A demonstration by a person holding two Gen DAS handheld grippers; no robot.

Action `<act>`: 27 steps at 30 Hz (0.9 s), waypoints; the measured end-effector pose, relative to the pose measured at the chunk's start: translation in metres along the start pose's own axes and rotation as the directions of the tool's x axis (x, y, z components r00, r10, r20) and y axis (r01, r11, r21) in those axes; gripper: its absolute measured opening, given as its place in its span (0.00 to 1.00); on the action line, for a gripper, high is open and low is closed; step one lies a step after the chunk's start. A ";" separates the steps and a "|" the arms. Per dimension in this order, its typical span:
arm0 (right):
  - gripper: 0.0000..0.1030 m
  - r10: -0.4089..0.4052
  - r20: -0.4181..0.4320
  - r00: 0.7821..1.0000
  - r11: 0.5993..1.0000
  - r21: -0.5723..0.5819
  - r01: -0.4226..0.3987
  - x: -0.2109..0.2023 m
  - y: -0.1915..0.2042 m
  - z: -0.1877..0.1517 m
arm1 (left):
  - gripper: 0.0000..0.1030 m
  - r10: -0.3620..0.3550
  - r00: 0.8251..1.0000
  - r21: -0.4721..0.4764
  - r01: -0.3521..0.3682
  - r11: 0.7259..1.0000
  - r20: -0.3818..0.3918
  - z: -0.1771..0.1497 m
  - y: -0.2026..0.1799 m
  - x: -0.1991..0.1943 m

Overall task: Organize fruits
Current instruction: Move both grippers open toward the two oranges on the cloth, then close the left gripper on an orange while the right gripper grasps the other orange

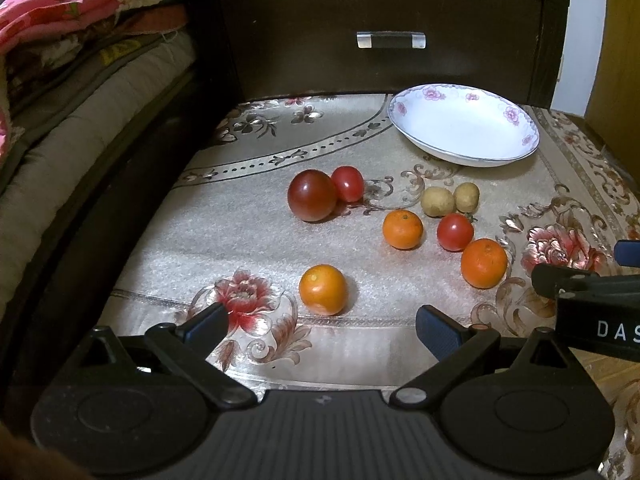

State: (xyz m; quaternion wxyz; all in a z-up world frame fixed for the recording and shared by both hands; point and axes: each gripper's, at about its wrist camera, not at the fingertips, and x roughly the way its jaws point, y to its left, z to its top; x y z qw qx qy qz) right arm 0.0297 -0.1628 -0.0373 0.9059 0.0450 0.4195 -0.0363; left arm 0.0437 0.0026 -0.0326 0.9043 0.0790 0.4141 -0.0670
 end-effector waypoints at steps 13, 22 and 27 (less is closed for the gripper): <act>0.73 0.053 -0.007 0.999 0.998 -0.017 -0.053 0.004 0.001 0.005 | 1.00 0.022 1.000 0.040 -0.023 0.999 0.021 0.006 0.002 -0.002; 0.60 0.152 -0.016 0.988 0.986 -0.074 -0.152 0.012 0.006 0.017 | 1.00 -0.015 1.000 0.043 0.014 0.999 0.022 0.013 0.016 0.003; 0.52 0.195 -0.044 0.980 0.972 -0.125 -0.199 0.022 0.014 0.019 | 0.99 -0.017 1.000 0.092 0.016 0.996 0.011 0.015 0.010 0.016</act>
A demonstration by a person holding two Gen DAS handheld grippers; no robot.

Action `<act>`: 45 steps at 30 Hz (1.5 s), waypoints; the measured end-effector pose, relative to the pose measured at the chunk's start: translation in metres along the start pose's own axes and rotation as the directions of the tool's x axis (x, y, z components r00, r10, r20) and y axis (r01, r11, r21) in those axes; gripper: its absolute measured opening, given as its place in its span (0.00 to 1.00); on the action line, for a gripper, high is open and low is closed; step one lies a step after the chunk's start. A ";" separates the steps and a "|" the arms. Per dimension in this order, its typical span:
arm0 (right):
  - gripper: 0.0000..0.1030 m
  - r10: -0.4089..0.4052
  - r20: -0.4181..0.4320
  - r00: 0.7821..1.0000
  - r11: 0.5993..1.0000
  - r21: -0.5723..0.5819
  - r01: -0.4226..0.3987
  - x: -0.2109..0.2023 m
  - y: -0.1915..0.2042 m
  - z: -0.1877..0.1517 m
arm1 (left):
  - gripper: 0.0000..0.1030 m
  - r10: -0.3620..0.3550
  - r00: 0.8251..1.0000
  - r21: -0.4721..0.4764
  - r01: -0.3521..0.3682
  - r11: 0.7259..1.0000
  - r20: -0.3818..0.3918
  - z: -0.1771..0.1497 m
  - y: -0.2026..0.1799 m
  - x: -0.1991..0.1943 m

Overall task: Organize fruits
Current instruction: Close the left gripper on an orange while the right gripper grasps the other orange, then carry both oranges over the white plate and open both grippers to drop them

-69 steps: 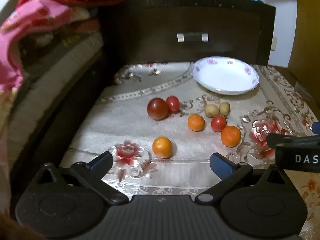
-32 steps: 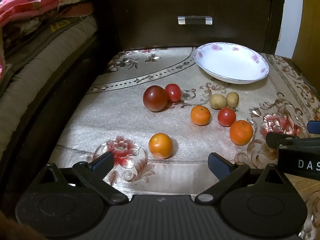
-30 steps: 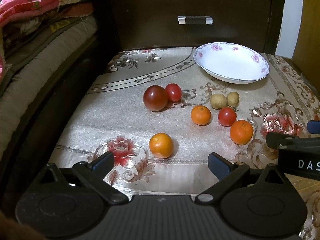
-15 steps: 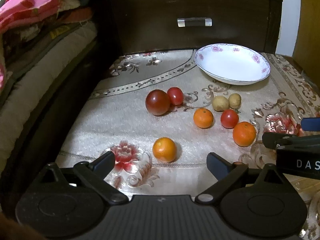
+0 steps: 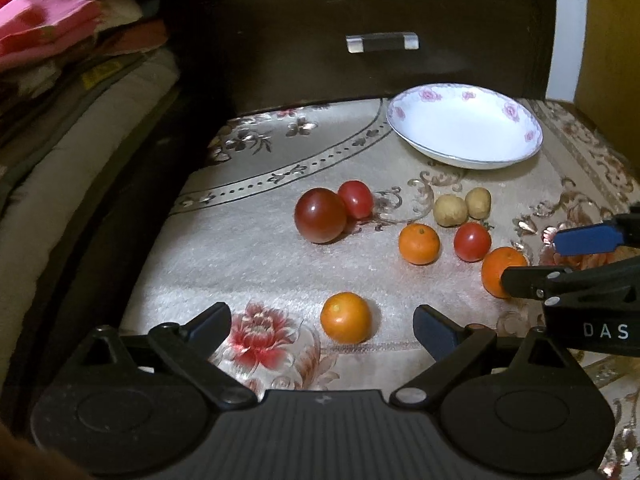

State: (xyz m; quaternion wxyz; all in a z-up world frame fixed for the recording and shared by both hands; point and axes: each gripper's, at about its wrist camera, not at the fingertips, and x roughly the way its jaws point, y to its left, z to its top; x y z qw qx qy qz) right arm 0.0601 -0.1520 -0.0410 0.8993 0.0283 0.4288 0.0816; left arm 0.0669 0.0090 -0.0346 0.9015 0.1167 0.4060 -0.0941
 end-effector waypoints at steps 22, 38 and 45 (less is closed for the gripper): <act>0.28 0.080 -0.057 0.995 0.993 -0.087 -0.085 0.028 0.003 -0.003 | 0.49 -0.131 0.990 -0.069 0.126 0.990 -0.059 -0.004 0.005 0.026; 0.28 0.048 -0.007 0.999 0.999 -0.017 -0.048 -0.004 -0.017 0.007 | 0.36 -0.135 0.988 -0.021 0.134 0.991 -0.070 -0.008 -0.004 0.016; 0.28 0.022 0.043 0.999 1.000 0.000 -0.022 -0.030 -0.027 0.016 | 0.35 -0.155 0.985 -0.020 0.154 0.988 -0.071 0.001 -0.004 0.024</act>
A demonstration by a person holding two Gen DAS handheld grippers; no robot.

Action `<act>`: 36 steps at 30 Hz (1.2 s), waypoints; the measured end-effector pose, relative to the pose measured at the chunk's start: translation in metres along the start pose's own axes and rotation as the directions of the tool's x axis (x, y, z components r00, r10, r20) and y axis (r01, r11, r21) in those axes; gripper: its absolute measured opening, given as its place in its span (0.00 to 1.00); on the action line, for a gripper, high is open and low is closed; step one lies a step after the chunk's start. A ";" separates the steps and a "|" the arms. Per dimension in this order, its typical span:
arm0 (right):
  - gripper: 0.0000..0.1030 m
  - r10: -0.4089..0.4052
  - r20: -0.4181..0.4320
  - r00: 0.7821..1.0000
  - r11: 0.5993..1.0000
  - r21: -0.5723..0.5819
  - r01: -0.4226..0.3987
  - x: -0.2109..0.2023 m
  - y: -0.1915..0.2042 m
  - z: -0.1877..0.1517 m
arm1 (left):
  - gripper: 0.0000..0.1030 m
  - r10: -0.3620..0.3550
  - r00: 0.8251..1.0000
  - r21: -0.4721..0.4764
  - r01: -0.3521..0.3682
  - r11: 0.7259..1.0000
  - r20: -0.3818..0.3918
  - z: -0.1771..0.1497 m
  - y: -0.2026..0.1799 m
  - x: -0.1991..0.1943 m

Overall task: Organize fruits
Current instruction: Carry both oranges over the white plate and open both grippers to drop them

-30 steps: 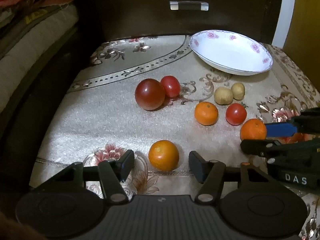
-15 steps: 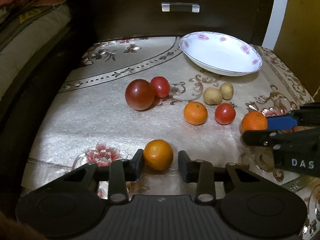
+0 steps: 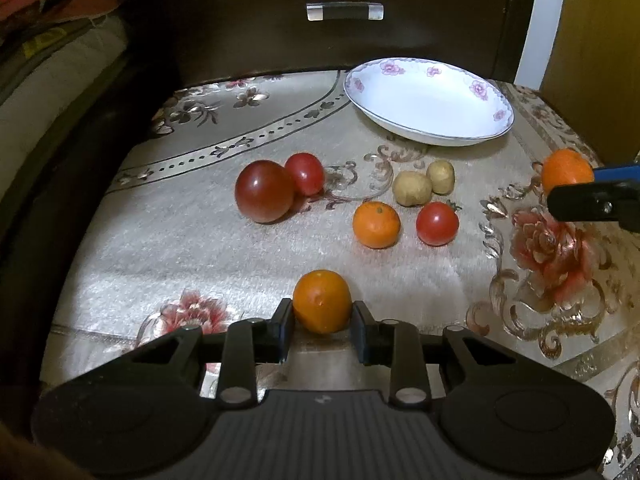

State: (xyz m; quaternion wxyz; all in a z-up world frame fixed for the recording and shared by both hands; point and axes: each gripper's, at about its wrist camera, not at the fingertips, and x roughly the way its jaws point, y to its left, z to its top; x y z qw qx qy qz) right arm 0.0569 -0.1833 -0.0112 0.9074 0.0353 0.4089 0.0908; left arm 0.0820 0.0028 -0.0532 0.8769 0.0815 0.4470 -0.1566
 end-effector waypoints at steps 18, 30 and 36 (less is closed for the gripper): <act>0.28 -0.032 -0.018 0.999 0.998 0.053 0.033 0.037 -0.041 0.035 | 0.35 -0.139 0.990 -0.004 0.139 0.990 0.037 0.065 -0.018 0.002; 0.28 -0.055 -0.021 0.998 0.997 0.056 0.056 0.072 -0.062 0.058 | 0.35 -0.164 0.984 0.037 0.161 0.986 0.065 0.118 -0.044 0.040; 0.28 -0.064 -0.029 0.997 0.997 0.033 0.065 0.088 -0.062 0.065 | 0.35 -0.167 0.983 0.040 0.165 0.985 0.071 0.124 -0.046 0.051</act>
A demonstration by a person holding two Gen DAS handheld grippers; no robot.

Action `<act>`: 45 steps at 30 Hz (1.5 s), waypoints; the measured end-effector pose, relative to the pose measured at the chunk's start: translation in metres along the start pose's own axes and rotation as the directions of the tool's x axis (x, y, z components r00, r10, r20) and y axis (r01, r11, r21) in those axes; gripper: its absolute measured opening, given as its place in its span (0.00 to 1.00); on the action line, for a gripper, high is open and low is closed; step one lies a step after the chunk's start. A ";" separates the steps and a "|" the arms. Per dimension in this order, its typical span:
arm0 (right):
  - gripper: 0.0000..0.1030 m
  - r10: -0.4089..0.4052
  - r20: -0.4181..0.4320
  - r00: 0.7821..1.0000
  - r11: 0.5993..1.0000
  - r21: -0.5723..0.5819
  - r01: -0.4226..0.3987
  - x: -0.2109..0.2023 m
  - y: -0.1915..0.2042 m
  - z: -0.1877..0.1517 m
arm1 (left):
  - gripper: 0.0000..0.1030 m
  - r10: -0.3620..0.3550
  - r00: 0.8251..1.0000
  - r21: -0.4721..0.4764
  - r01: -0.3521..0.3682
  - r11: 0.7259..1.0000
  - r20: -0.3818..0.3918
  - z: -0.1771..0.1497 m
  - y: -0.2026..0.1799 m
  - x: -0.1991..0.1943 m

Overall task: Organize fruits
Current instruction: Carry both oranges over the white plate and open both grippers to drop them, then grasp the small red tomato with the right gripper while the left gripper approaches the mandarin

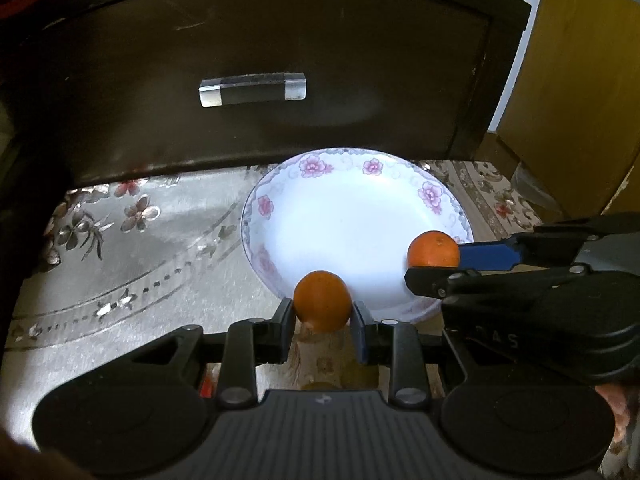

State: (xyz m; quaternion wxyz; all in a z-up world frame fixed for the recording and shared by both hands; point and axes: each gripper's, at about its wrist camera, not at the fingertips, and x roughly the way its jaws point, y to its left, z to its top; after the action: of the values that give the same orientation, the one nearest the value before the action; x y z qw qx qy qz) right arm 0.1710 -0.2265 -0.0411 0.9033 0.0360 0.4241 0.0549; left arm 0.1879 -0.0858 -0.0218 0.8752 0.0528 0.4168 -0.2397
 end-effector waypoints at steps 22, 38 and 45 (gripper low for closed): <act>0.40 -0.012 0.032 0.999 0.999 0.050 0.011 -0.004 -0.012 0.002 | 0.45 0.016 1.000 -0.048 -0.016 0.999 -0.009 -0.006 0.014 -0.020; 0.41 0.103 -0.056 0.993 0.995 -0.005 -0.104 -0.021 0.020 -0.030 | 0.49 0.010 0.998 -0.051 -0.013 0.999 -0.065 -0.047 0.039 -0.050; 0.41 0.162 -0.098 0.982 0.983 -0.065 -0.169 -0.020 0.041 -0.039 | 0.49 0.004 0.996 -0.060 -0.009 0.998 -0.084 -0.060 0.050 -0.057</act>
State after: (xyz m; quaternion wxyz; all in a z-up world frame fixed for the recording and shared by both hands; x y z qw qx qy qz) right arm 0.1253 -0.1876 -0.0460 0.8756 0.0356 0.4587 0.1469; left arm 0.1377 -0.0027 -0.0228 0.8588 0.0378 0.4601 -0.2220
